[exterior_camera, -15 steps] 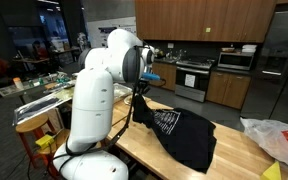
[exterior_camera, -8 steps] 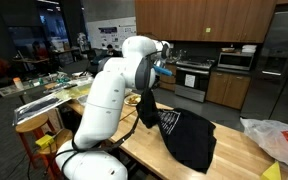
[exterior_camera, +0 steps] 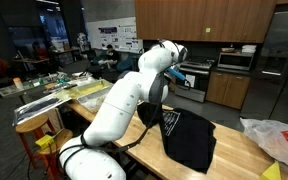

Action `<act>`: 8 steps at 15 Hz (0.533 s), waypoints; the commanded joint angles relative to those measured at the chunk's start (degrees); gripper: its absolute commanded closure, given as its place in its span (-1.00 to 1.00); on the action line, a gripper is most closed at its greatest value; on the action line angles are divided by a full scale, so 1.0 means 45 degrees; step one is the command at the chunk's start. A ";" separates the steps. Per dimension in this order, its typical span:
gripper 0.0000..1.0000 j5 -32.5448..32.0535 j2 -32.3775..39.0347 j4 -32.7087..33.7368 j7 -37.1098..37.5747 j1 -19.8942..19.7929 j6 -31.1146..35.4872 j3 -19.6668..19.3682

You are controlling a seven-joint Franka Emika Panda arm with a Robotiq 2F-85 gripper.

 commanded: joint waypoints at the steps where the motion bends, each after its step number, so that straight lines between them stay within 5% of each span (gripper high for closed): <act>1: 0.95 0.0832 0.2093 0.2978 0.1248 -0.0492 -0.1273 0.0028; 8: 0.95 0.0456 0.3147 0.4329 0.3103 -0.0404 0.2333 -0.0276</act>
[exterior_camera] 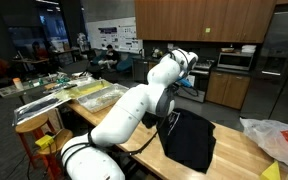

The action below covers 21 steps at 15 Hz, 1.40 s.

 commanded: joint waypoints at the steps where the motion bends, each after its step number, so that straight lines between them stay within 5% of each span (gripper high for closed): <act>1: 0.95 -0.0331 0.0450 0.1143 0.0845 0.0529 0.2011 -0.0225; 11: 0.95 -0.2877 0.1735 0.0854 0.2489 0.2874 0.9869 -0.1650; 12: 0.29 -0.3231 0.1881 0.0826 0.2742 0.3055 1.0427 -0.1910; 16: -0.08 -0.4135 0.2096 0.0567 0.3390 0.3449 1.1319 -0.2543; 21: -0.78 -0.3292 0.1492 0.0146 0.0664 0.3179 0.8875 -0.1329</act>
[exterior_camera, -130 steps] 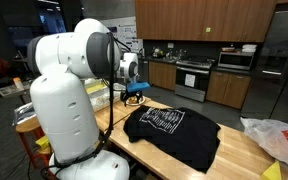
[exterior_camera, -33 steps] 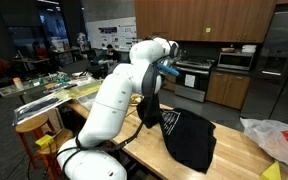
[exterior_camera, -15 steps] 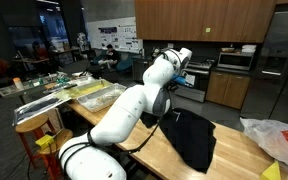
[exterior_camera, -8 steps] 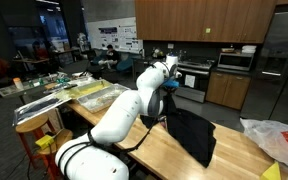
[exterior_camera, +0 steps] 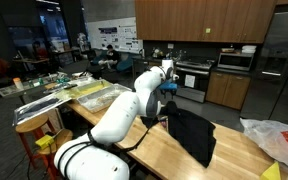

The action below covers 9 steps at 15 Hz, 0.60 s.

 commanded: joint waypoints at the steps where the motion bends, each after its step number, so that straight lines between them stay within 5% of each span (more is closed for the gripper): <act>1: -0.89 0.0584 -0.0636 -0.0324 -0.1954 -0.0245 -0.1554 0.0816; 9: -1.00 0.0575 -0.0773 -0.0233 -0.5333 -0.0159 -0.4454 0.1286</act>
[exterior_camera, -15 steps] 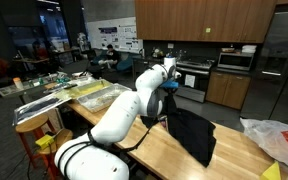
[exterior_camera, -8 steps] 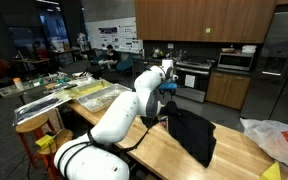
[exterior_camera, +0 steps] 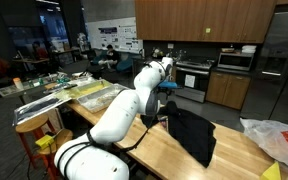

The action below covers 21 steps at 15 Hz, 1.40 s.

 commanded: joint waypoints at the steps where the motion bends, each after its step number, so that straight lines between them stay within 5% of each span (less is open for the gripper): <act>1: -1.00 -0.0107 -0.0222 -0.0237 -0.1253 0.0087 -0.0940 0.0115; 11: -1.00 -0.0005 0.0071 -0.0100 -0.1349 0.0200 -0.0876 0.0048; 21: -1.00 -0.0651 0.0844 -0.0168 0.2172 0.2320 0.3955 -0.0442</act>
